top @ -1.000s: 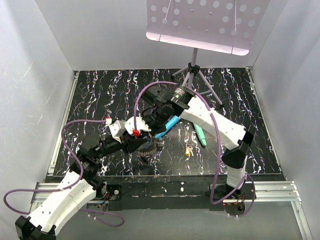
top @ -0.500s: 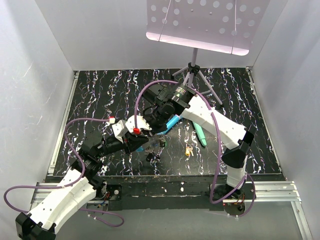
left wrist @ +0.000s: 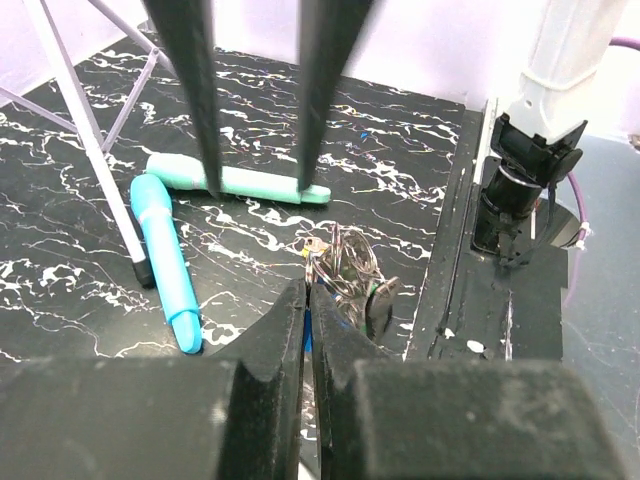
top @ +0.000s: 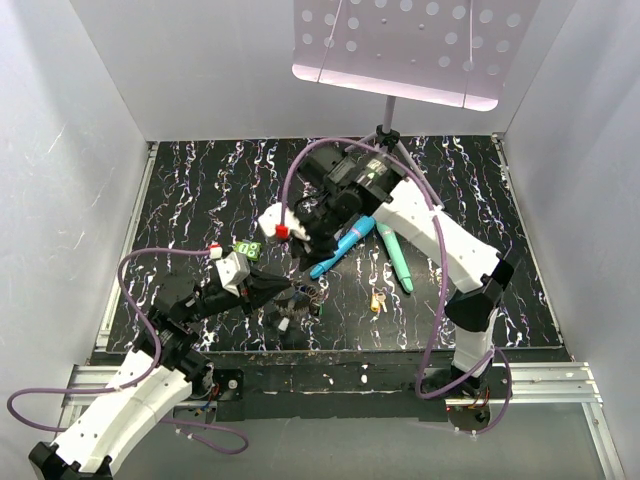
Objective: Put the keys on the keyring
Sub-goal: Adjust the keyring.
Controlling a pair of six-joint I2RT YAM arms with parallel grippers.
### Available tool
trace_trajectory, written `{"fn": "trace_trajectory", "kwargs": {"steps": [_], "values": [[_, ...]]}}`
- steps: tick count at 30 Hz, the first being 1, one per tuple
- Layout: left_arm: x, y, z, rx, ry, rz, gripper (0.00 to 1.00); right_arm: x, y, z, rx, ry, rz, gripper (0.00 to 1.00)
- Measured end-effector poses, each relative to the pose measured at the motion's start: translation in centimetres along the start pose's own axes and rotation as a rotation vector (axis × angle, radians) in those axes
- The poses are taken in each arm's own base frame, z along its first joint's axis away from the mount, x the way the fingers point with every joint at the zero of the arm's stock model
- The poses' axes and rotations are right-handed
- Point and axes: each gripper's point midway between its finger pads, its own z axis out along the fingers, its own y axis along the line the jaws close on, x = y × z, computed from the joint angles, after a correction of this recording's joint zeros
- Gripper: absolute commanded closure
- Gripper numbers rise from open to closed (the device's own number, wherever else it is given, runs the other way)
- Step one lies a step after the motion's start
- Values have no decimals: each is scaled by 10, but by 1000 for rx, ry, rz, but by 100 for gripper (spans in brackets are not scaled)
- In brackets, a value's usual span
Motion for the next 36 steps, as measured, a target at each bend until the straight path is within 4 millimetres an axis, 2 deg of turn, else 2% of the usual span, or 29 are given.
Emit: {"fn": "trace_trajectory", "kwargs": {"steps": [6,8,15,22,29,36], "values": [[-3,-7,-5,26,14,33,100,0,-18,-35,36,-157,58,56],[-8,-9,-5,35,2,46,100,1,-18,-41,30,-207,59,57],[-39,-15,-9,34,-174,91,100,-9,5,-31,-85,-335,73,59],[-44,-14,-8,30,-284,44,100,-11,16,-25,-144,-378,149,61],[-59,-10,-9,6,-376,19,100,-19,27,-27,-182,-407,231,61],[-59,-3,-6,-11,-409,-33,100,-30,27,-22,-187,-420,251,62]]}}
